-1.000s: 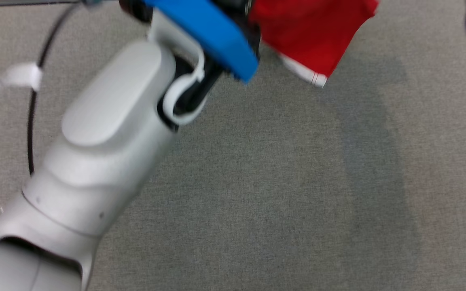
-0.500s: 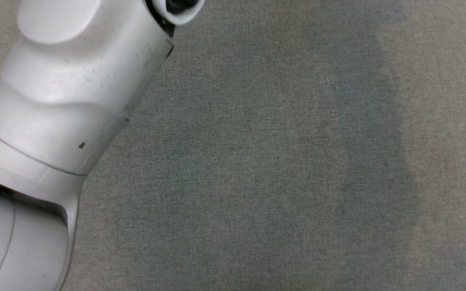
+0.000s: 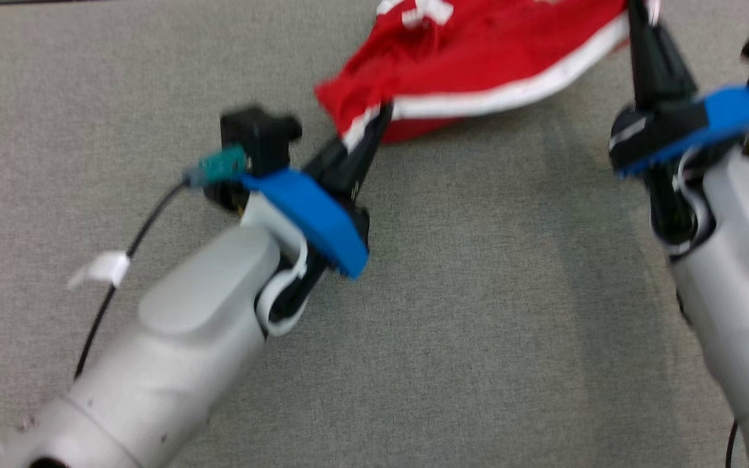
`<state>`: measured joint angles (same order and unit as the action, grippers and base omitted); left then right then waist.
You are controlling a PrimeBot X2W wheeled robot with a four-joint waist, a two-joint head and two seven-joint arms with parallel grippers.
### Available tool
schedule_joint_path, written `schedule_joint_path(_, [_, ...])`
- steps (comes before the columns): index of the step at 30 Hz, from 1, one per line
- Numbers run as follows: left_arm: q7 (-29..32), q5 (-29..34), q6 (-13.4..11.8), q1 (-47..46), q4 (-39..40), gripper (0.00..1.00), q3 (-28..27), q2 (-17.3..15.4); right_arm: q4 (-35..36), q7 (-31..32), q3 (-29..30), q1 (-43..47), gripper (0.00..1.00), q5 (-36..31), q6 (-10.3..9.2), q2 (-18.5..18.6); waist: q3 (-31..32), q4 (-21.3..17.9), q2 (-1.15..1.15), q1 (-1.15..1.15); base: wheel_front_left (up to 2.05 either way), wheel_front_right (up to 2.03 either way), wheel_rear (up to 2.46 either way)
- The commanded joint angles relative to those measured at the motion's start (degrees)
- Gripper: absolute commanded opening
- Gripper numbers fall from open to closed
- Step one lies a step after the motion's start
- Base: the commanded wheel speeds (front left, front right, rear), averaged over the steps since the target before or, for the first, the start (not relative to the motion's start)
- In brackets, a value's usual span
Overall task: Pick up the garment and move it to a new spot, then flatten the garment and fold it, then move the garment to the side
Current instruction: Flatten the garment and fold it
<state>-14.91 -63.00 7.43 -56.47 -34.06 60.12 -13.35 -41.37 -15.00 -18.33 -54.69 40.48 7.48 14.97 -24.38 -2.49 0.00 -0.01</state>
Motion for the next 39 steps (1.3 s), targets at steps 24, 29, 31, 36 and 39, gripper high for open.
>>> schedule_joint_path(24, [-0.35, 9.34, -3.92, 36.15, 11.85, 0.00, 4.97, -3.93, 21.82, -0.22, 12.45, 54.31, 0.00, -4.38, 0.03, -5.27, 13.96, -0.46, 0.00, 0.01, 0.00, 0.00, 0.00])
schedule_joint_path(29, [-0.06, 9.67, -4.06, 37.02, 13.00, 0.00, 5.90, -3.78, 22.21, -0.18, 13.78, 55.57, 0.00, -4.80, 0.03, -5.97, 14.87, -0.46, 0.00, 0.01, 0.00, 0.00, 0.00])
schedule_joint_path(31, [0.08, 9.77, -4.04, 37.25, 13.38, 0.00, 6.35, -3.73, 22.32, -0.01, 14.17, 55.49, 0.00, -4.82, 0.03, -6.04, 15.37, -0.35, 0.00, 0.01, 0.00, 0.00, 0.00])
schedule_joint_path(36, [0.45, 10.05, -4.17, 37.45, 14.74, 0.00, 6.90, -3.66, 22.40, 0.58, 15.33, 54.96, 0.00, -4.22, 0.03, -5.90, 16.68, 0.11, 0.00, 0.01, 0.00, 0.00, 0.00])
schedule_joint_path(39, [0.50, 10.08, -4.19, 37.49, 15.83, 0.00, 7.24, -3.43, 22.90, 0.87, 15.89, 54.25, 0.00, -4.18, 0.03, -5.45, 17.23, 0.34, 0.00, 0.01, 0.00, 0.00, 0.00])
